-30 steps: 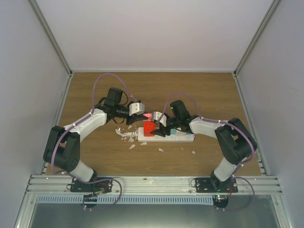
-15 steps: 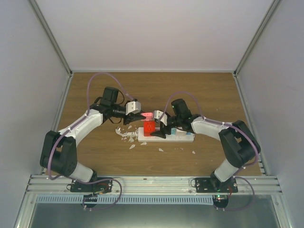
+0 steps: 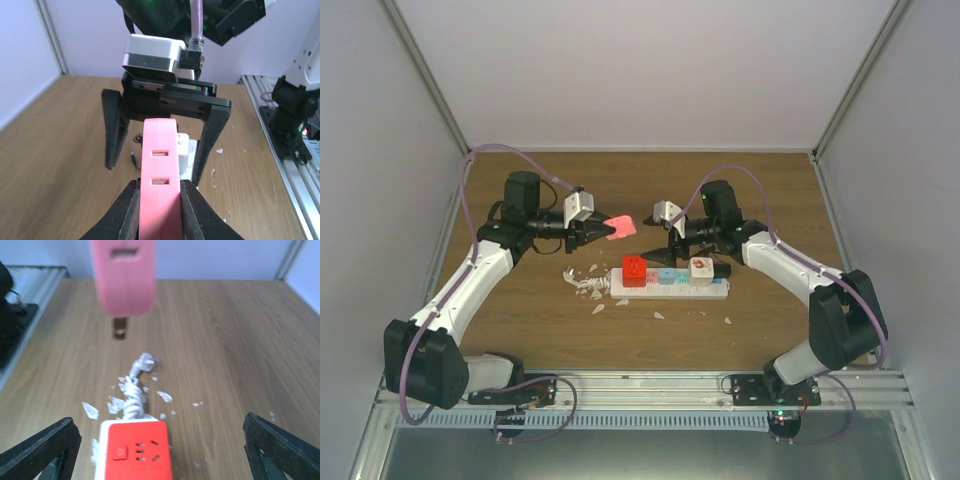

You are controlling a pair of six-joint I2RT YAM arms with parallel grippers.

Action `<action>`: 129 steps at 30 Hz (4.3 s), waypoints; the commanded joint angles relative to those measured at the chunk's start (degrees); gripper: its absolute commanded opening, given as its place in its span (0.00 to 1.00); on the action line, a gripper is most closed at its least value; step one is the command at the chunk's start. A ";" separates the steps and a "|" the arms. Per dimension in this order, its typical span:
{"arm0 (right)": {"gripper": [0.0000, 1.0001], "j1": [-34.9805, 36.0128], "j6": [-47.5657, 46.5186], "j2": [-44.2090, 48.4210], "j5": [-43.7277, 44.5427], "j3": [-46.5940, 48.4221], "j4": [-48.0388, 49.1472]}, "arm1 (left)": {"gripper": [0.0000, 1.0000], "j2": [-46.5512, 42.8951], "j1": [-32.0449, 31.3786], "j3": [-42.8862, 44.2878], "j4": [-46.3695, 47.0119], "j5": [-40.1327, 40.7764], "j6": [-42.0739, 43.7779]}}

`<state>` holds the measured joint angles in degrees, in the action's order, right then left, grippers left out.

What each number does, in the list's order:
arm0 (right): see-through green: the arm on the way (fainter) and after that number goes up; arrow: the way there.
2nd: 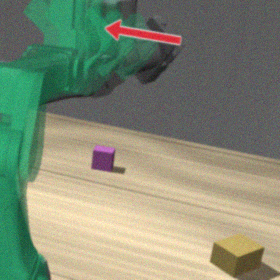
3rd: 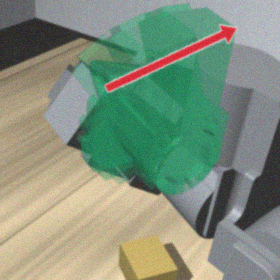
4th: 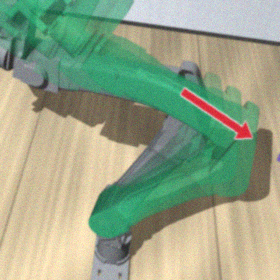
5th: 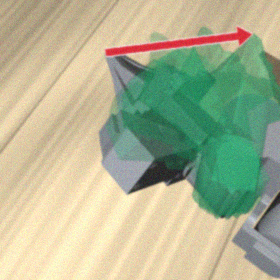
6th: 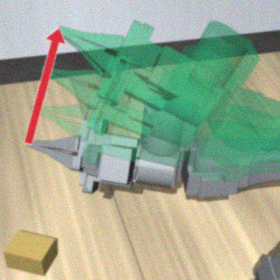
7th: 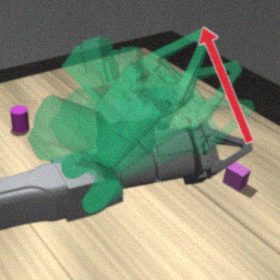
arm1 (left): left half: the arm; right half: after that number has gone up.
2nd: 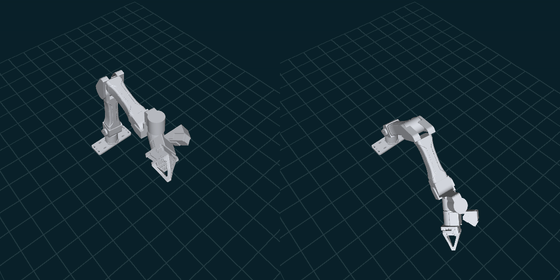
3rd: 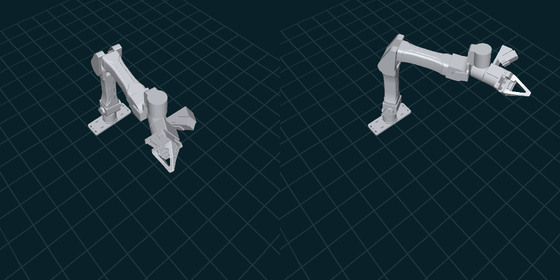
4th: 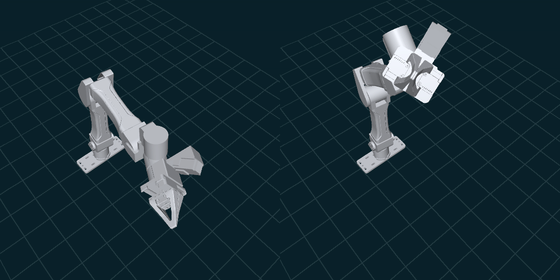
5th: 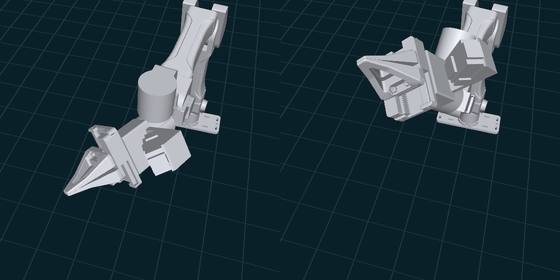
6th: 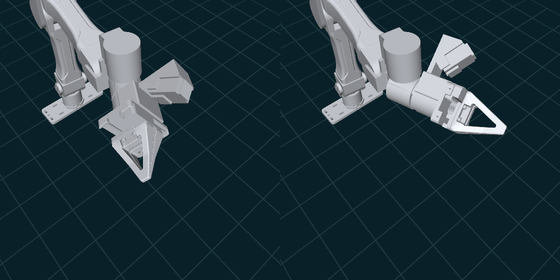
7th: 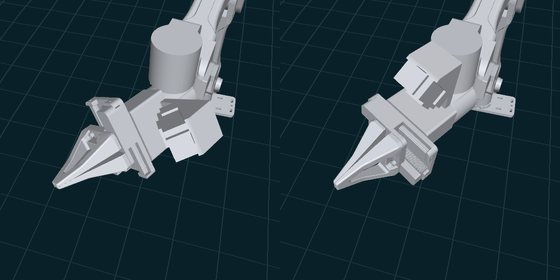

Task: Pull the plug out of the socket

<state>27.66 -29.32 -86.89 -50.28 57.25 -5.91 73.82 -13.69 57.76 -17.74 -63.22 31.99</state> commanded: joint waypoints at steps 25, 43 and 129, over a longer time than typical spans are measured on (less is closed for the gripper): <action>0.94 3.26 20.05 2.06 -23.54 3.78 2.16 | 0.00 -5.75 -1.08 3.08 8.34 2.52 -11.64; 0.95 3.28 22.54 1.41 -23.61 4.06 4.74 | 0.00 -5.79 -2.36 2.93 8.22 4.27 -10.84; 0.95 -0.78 20.00 5.49 -21.90 9.04 5.69 | 0.00 2.74 2.37 3.77 0.44 0.74 -11.34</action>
<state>28.67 -8.43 -84.20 -70.74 64.99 -2.76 75.42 -14.63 60.38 -14.96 -65.89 19.09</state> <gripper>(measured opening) 0.931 0.182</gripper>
